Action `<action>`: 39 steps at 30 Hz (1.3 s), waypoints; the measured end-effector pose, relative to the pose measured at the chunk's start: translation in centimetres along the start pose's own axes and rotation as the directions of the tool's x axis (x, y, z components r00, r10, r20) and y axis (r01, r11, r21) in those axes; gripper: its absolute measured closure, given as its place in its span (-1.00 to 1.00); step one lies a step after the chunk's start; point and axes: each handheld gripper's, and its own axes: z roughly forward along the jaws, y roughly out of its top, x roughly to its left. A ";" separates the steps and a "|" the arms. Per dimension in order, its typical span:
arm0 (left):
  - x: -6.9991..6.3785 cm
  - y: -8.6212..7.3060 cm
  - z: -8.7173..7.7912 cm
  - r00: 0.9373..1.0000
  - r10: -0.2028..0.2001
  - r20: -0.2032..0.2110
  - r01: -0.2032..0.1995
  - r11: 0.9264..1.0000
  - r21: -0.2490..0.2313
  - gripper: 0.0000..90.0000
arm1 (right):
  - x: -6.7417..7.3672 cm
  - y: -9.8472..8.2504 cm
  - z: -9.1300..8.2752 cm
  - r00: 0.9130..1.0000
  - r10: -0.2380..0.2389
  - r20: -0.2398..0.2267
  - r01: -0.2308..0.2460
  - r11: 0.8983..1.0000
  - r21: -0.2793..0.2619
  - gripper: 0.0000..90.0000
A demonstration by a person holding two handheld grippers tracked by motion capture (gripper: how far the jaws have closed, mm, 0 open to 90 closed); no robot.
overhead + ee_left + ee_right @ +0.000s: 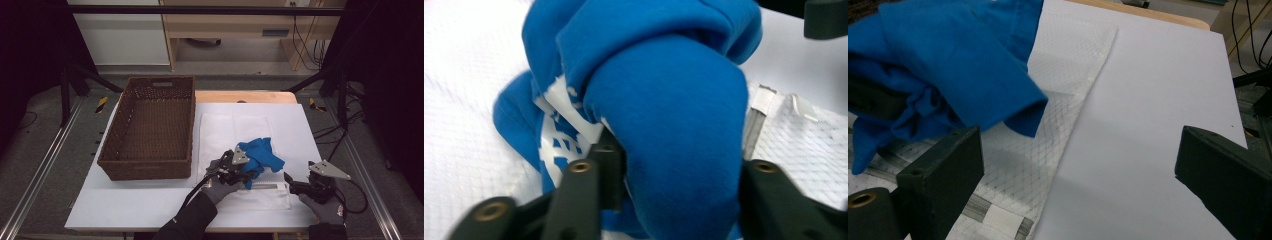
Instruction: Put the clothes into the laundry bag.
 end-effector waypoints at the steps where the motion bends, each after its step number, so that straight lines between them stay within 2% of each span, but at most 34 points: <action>1: 0.0 0.0 -0.1 1.000 -0.002 0.002 0.002 1.000 0.007 -0.02 | 0.1 0.1 0.0 1.000 0.003 -0.003 -0.003 1.000 0.000 -0.87; 3: 0.1 0.1 -0.8 1.000 -0.011 -0.001 0.011 1.000 0.023 -0.17 | 0.1 0.1 -0.1 1.000 0.002 -0.004 -0.002 1.000 -0.003 -0.87; 6: 0.0 0.2 -1.6 1.000 -0.014 -0.001 0.014 1.000 0.014 -0.33 | 0.2 0.2 -0.1 1.000 0.000 -0.005 0.000 1.000 -0.007 -0.87; 7: 0.0 0.2 -2.6 1.000 -0.009 -0.004 0.009 1.000 -0.008 -0.36 | 0.3 0.3 -0.2 1.000 -0.001 -0.006 0.001 1.000 -0.012 -0.87; 8: 0.0 0.2 -2.6 1.000 -0.009 -0.004 0.009 1.000 -0.008 -0.37 | 0.3 0.4 -0.3 1.000 0.003 -0.010 -0.003 1.000 -0.014 -0.87; 9: 0.1 0.0 -3.8 1.000 -0.007 -0.003 0.007 1.000 -0.019 -0.37 | 0.4 0.5 -0.3 1.000 0.006 -0.013 -0.007 1.000 -0.016 -0.87; 11: 0.2 -0.2 -4.9 1.000 -0.014 -0.002 0.013 1.000 -0.025 -0.35 | 0.6 0.7 -0.4 1.000 0.005 -0.019 -0.005 1.000 -0.027 -0.86; 13: 0.1 -0.6 -5.9 1.000 -0.001 -0.021 0.000 1.000 -0.028 -0.26 | 0.9 1.0 -0.4 1.000 0.000 -0.025 -0.001 1.000 -0.031 -0.86; 14: 0.1 -0.6 -5.9 1.000 -0.001 -0.021 0.000 1.000 -0.028 -0.22 | 0.9 1.0 -0.4 1.000 0.000 -0.025 -0.001 1.000 -0.031 -0.86; 16: -0.1 -1.2 -7.3 0.998 0.015 -0.055 -0.018 0.998 -0.053 0.00 | 1.4 1.4 -0.4 0.999 -0.005 -0.037 0.003 0.999 -0.035 -0.86; 20: -0.2 -1.7 -8.4 0.997 0.009 -0.075 -0.014 0.998 -0.066 0.38 | 1.9 1.7 -0.2 0.999 -0.009 -0.042 0.007 0.999 -0.037 -0.87; 21: -0.2 -2.4 -9.0 0.995 0.008 -0.100 -0.014 0.998 -0.060 0.49 | 2.5 2.1 0.2 0.998 -0.015 -0.054 0.013 0.999 -0.033 -0.87; 22: -0.2 -2.4 -9.0 0.995 0.008 -0.100 -0.014 0.998 -0.060 0.57 | 2.5 2.1 0.2 0.998 -0.015 -0.054 0.013 0.999 -0.033 -0.87; 23: -0.2 -2.8 -9.2 0.995 0.002 -0.104 -0.008 0.998 -0.055 0.57 | 2.8 2.2 0.4 0.998 -0.021 -0.060 0.020 0.999 -0.030 -0.87; 25: -0.1 -3.7 -9.4 0.993 -0.012 -0.113 0.008 0.999 -0.037 0.80 | 3.9 2.7 1.1 0.996 -0.033 -0.084 0.032 0.999 -0.021 -0.88; 27: -0.1 -4.4 -9.5 0.992 -0.012 -0.122 0.009 1.000 -0.018 0.92 | 4.7 3.2 1.6 0.995 -0.042 -0.092 0.041 0.999 -0.013 -0.90; 28: -0.1 -4.4 -9.5 0.992 -0.012 -0.122 0.009 1.000 -0.018 0.97 | 4.7 3.2 1.6 0.995 -0.042 -0.092 0.041 0.999 -0.013 -0.90; 29: -0.3 -5.1 -9.6 0.992 -0.007 -0.124 0.008 1.000 0.005 0.99 | 5.5 3.7 2.2 0.994 -0.047 -0.100 0.046 0.999 -0.017 -0.90; 31: -0.3 -5.3 -9.6 0.992 -0.009 -0.123 0.010 1.000 0.013 1.00 | 5.9 3.9 2.5 0.993 -0.047 -0.108 0.045 0.999 -0.019 -0.90; 32: -0.5 -5.6 -9.5 0.993 -0.008 -0.121 0.010 1.000 0.022 1.00 | 6.8 4.4 3.2 0.992 -0.048 -0.114 0.048 0.999 -0.009 -0.92; 34: -0.9 -6.4 -9.0 0.994 0.001 -0.107 0.003 0.999 0.040 1.00 | 7.4 4.7 4.2 0.992 -0.050 -0.119 0.051 0.999 0.000 -0.93; 35: -0.9 -6.4 -9.0 0.994 0.001 -0.107 0.003 0.999 0.040 1.00 | 7.4 4.7 4.2 0.992 -0.050 -0.119 0.051 0.999 0.000 -0.93; 36: -1.0 -6.7 -8.8 0.995 -0.002 -0.099 0.006 0.999 0.043 1.00 | 7.9 4.8 5.3 0.992 -0.040 -0.121 0.045 0.998 0.038 -0.92; 38: -1.1 -7.1 -8.5 0.996 -0.009 -0.092 0.013 0.999 0.044 1.00 | 8.2 4.8 5.8 0.990 -0.053 -0.131 0.060 0.997 0.053 -0.94; 39: -1.0 -7.5 -8.1 0.996 -0.013 -0.092 0.018 0.998 0.053 1.00 | 8.7 4.4 6.8 0.990 -0.058 -0.130 0.070 0.994 0.086 -0.93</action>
